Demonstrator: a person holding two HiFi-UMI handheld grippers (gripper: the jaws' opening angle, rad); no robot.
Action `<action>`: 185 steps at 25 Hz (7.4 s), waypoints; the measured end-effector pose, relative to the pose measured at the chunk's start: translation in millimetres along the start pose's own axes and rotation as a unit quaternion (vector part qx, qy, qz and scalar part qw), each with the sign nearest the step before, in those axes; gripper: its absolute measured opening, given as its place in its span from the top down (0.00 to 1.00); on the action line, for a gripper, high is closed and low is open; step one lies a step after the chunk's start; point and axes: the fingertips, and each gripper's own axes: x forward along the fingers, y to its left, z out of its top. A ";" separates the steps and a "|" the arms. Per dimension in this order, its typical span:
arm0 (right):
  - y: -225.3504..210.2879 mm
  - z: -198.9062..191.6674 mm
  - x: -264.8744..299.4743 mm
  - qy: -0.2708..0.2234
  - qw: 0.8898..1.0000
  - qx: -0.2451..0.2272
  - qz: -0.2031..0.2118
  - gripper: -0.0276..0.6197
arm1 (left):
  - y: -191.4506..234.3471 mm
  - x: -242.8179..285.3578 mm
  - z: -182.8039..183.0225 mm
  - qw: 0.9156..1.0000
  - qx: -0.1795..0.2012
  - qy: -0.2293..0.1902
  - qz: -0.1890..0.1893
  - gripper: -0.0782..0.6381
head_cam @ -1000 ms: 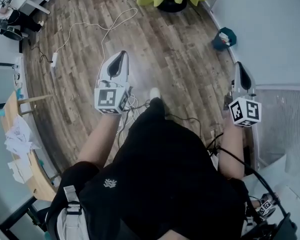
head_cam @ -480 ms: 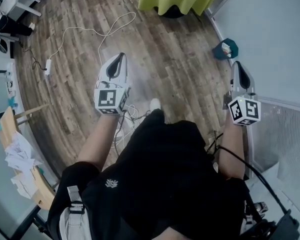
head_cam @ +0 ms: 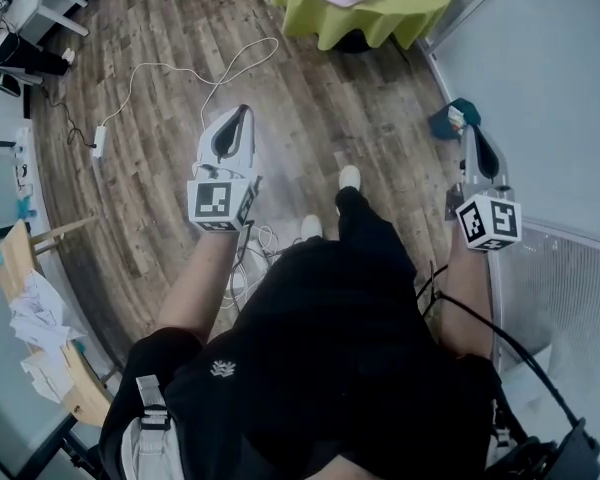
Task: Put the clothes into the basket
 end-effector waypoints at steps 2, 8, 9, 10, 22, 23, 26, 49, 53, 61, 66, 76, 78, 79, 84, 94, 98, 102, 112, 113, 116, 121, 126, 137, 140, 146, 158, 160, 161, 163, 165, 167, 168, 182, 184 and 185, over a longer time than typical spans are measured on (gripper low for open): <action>-4.8 -3.0 17.8 -0.002 1.000 -0.001 0.008 0.96 | 5.6 12.3 1.0 1.000 0.000 -0.003 0.007 0.88; -63.5 -9.0 120.2 -0.010 1.000 -0.006 0.027 0.96 | 17.3 114.2 1.9 1.000 0.007 0.009 0.021 0.88; -70.8 -6.3 133.9 -0.012 0.999 -0.015 0.030 0.96 | 19.2 130.2 5.8 1.000 0.012 0.010 0.024 0.88; -80.0 -3.5 147.9 -0.015 0.999 -0.020 0.033 0.96 | 20.6 147.4 11.3 0.999 0.017 0.011 0.027 0.88; -191.1 36.3 326.3 -0.026 0.995 -0.007 0.091 0.96 | 25.7 337.5 71.9 0.997 0.026 0.003 0.068 0.88; -194.6 35.5 337.0 -0.027 0.995 -0.009 0.098 0.96 | 25.6 344.9 73.9 0.997 0.026 0.001 0.073 0.88; -203.8 32.0 368.0 -0.022 0.994 0.004 0.105 0.96 | 28.2 365.8 75.7 0.997 0.026 0.003 0.079 0.88; -177.3 26.0 582.6 0.025 0.991 0.009 0.131 0.96 | 158.4 567.9 37.2 0.999 0.012 0.012 0.046 0.88; -159.3 33.5 630.1 0.034 0.990 0.005 0.138 0.96 | 196.4 602.1 28.5 0.999 0.006 0.018 0.037 0.88; -117.3 37.4 700.7 0.037 0.984 -0.008 0.175 0.96 | 236.5 667.4 3.6 0.999 -0.005 0.034 0.004 0.88; -114.3 16.1 730.1 0.056 0.984 -0.006 0.170 0.96 | 245.6 701.4 -11.1 0.999 0.000 0.035 -0.018 0.88; -108.8 -31.8 788.1 0.089 0.969 0.014 0.232 0.96 | 262.7 749.0 -36.6 0.999 -0.005 0.048 -0.002 0.88; -108.7 -48.7 796.6 0.099 0.965 0.013 0.242 0.96 | 261.1 753.1 -48.4 0.999 -0.003 0.047 0.008 0.88; -106.9 -54.5 799.0 0.104 0.963 0.010 0.249 0.95 | 259.2 754.1 -52.8 0.999 -0.005 0.049 0.011 0.88; -94.5 -76.0 801.1 0.129 0.945 0.002 0.300 0.95 | 251.7 758.2 -71.1 0.998 -0.020 0.064 0.022 0.88; -66.7 -146.0 815.8 0.227 0.913 0.034 0.337 0.43 | 234.5 758.4 -111.3 0.994 -0.026 0.104 0.005 0.88; -54.8 -170.8 819.3 0.263 0.901 0.022 0.343 0.30 | 243.3 754.2 -124.4 0.993 -0.024 0.116 0.009 0.88; -52.6 -190.5 824.0 0.282 0.899 -0.003 0.334 0.29 | 250.4 751.2 -128.9 0.991 -0.039 0.123 0.024 0.88; -50.5 -259.1 828.2 0.361 0.869 -0.023 0.337 0.30 | 257.9 753.5 -143.8 0.988 -0.050 0.142 0.033 0.88; -50.3 -262.5 828.5 0.367 0.866 -0.021 0.338 0.31 | 258.7 752.7 -143.1 0.988 -0.052 0.143 0.034 0.88; -49.7 -266.3 829.9 0.382 0.857 -0.008 0.346 0.44 | 262.0 750.4 -142.6 0.987 -0.056 0.146 0.034 0.88; -33.2 -257.7 833.2 0.385 0.852 -0.007 0.355 0.63 | 280.9 740.9 -139.2 0.987 -0.061 0.146 0.030 0.88; -34.6 -257.9 837.4 0.375 0.854 -0.003 0.359 0.71 | 282.0 746.9 -144.6 0.987 -0.059 0.147 0.033 0.88; -42.2 -201.9 825.4 0.324 0.866 -0.025 0.379 0.77 | 262.3 751.9 -94.9 0.992 -0.044 0.110 0.035 0.88; -41.3 -186.8 823.5 0.313 0.867 -0.034 0.386 0.77 | 262.0 750.7 -83.3 0.993 -0.042 0.104 0.037 0.88; -43.4 -167.5 824.2 0.293 0.874 -0.042 0.386 0.77 | 261.5 749.9 -79.9 0.995 -0.026 0.090 0.040 0.88; -43.3 -95.9 817.4 0.240 0.892 -0.037 0.382 0.77 | 261.4 742.1 -37.3 0.998 -0.007 0.057 0.037 0.88; -43.8 -82.7 818.5 0.225 0.896 -0.036 0.380 0.77 | 262.7 741.6 -29.9 0.998 -0.008 0.051 0.040 0.88; -43.9 -74.6 819.8 0.218 0.898 -0.037 0.380 0.77 | 264.7 741.6 -24.7 0.998 -0.007 0.049 0.042 0.88; -45.5 -58.8 821.7 0.204 0.903 -0.038 0.377 0.77 | 266.9 742.3 -13.6 0.998 -0.002 0.043 0.045 0.88; -48.0 -46.7 819.4 0.193 0.907 -0.038 0.372 0.77 | 264.1 741.4 -4.1 0.998 0.006 0.037 0.043 0.88; -49.3 -32.9 815.5 0.183 0.910 -0.035 0.369 0.77 | 261.8 739.1 8.3 0.999 0.010 0.029 0.043 0.88; -49.5 -22.8 816.3 0.178 0.911 -0.032 0.369 0.77 | 263.2 739.5 17.3 0.999 0.011 0.025 0.044 0.88; -82.7 77.5 836.9 0.111 0.927 -0.035 0.357 0.77 | 263.4 769.8 87.0 0.999 0.036 -0.010 0.039 0.88; -98.2 87.2 846.3 0.102 0.930 -0.037 0.352 0.77 | 259.3 784.1 94.0 0.998 0.038 -0.013 0.039 0.88; -109.1 92.7 853.8 0.098 0.931 -0.036 0.350 0.77 | 256.2 795.3 98.6 0.998 0.039 -0.014 0.039 0.88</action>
